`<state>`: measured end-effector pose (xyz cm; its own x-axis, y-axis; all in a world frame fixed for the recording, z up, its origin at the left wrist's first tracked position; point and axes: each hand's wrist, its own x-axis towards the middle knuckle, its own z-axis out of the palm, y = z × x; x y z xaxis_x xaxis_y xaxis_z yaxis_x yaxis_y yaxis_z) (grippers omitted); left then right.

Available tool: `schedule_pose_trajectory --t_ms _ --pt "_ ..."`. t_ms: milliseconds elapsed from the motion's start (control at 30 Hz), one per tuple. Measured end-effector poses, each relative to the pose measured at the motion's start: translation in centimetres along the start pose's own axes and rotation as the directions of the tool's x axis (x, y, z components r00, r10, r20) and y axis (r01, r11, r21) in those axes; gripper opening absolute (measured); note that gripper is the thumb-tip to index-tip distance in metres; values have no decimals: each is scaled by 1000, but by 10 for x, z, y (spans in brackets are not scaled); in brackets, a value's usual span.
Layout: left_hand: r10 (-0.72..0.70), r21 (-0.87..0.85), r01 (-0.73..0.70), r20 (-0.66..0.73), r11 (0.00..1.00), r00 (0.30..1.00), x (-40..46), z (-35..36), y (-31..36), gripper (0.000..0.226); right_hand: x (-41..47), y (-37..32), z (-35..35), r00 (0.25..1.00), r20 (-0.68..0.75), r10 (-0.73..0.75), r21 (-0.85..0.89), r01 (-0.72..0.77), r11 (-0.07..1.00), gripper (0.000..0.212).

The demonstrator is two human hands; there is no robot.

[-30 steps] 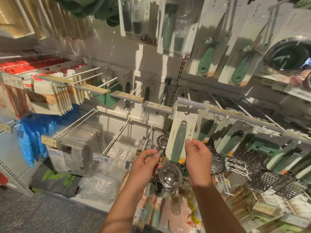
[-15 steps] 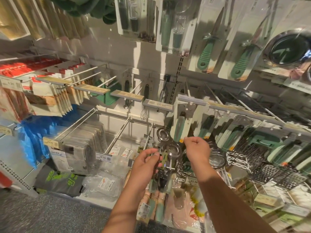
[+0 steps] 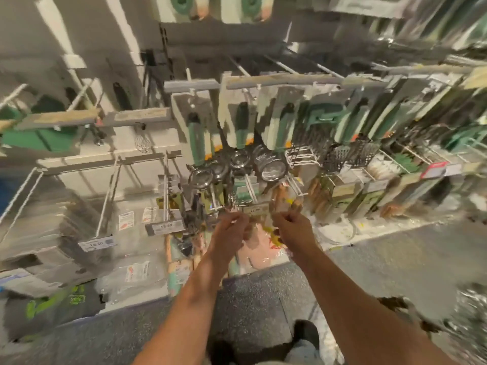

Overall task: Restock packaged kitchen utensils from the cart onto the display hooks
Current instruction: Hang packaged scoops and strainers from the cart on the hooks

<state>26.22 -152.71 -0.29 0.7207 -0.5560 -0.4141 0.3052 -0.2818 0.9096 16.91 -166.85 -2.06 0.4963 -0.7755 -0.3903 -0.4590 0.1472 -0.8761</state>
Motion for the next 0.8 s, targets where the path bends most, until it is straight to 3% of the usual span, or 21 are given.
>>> schedule_pose_trajectory --t_ms 133,300,367,467,600,733,800 --pt "-55 164 36 110 986 992 2 62 -7 26 -8 25 -68 993 -104 57 102 -47 994 23" --pt "-103 262 38 240 964 965 -6 174 -22 12 -16 78 -176 965 -218 148 235 -95 967 33" --pt "-130 338 17 314 941 941 -15 235 -29 10 -21 103 -229 931 -289 221 286 -137 948 27" --pt "-149 441 -58 420 895 895 -35 321 -42 13 -25 152 -304 879 -370 299 368 -157 917 45" --pt "-203 528 -119 512 841 834 -69 429 -71 3 -37 236 -401 801 -483 355 450 -121 885 47" --pt "-305 616 -143 562 775 769 -102 519 -105 17 -73 277 -471 668 -563 486 543 -144 827 38" --pt "-305 629 -201 601 751 739 -117 557 -114 24 -89 288 -498 568 -614 549 597 -122 793 42"
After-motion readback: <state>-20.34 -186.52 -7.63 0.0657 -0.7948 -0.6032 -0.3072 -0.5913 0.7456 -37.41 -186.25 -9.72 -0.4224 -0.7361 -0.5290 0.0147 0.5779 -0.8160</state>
